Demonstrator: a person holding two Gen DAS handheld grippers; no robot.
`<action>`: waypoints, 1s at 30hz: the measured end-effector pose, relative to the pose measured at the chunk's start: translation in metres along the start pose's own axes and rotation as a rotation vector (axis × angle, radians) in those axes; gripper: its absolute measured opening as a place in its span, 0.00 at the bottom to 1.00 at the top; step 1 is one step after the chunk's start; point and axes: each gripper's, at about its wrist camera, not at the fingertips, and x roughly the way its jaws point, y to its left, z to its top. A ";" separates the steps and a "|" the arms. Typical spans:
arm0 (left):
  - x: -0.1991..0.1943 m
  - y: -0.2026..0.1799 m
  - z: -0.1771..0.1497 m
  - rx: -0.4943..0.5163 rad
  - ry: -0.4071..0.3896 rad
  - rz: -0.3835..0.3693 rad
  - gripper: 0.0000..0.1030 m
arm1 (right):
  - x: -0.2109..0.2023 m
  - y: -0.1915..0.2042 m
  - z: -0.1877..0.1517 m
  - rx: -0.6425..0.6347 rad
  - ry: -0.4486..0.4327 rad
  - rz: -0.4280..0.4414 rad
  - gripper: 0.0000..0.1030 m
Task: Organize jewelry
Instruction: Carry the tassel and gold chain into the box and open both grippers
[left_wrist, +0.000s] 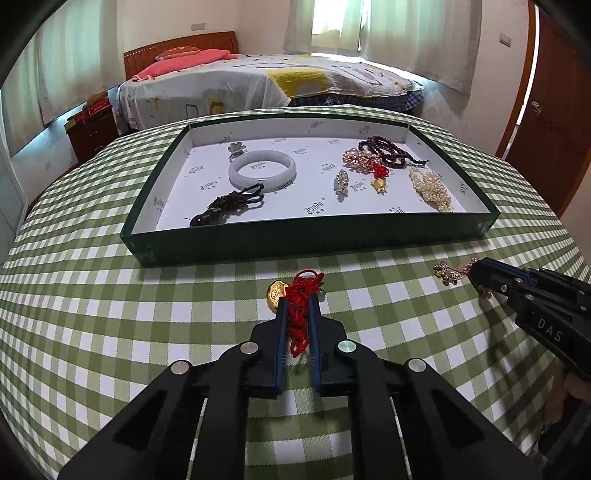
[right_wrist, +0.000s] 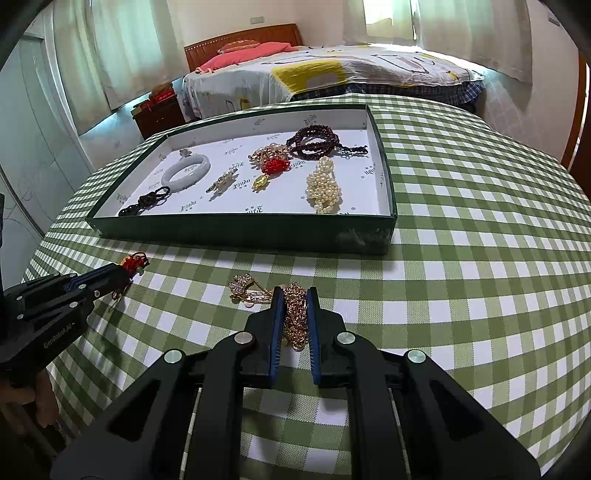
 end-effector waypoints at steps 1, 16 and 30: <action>-0.001 0.000 0.000 0.001 -0.003 -0.006 0.10 | -0.001 0.000 0.000 0.002 -0.006 0.001 0.12; -0.035 0.006 0.014 -0.018 -0.103 -0.012 0.09 | -0.034 0.010 0.012 -0.002 -0.108 0.027 0.12; -0.068 0.007 0.040 -0.016 -0.216 -0.030 0.09 | -0.068 0.026 0.039 -0.033 -0.213 0.056 0.12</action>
